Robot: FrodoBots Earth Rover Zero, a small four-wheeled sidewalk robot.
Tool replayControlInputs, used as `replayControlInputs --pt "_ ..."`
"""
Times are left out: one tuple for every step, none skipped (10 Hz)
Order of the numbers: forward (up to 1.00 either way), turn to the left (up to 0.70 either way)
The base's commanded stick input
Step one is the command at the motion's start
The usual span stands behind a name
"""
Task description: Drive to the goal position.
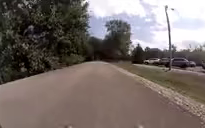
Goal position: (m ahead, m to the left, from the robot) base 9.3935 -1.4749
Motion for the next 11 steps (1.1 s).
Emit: replayControlInputs --pt "0.70 0.00" --pt "0.70 0.13" --pt "0.70 0.34" --pt "0.70 0.35" --pt "0.70 0.15" --pt "0.70 0.00" --pt "0.70 0.00" --pt "0.70 0.00" --pt "0.70 0.00" --pt "0.70 0.00" --pt "0.70 0.00"
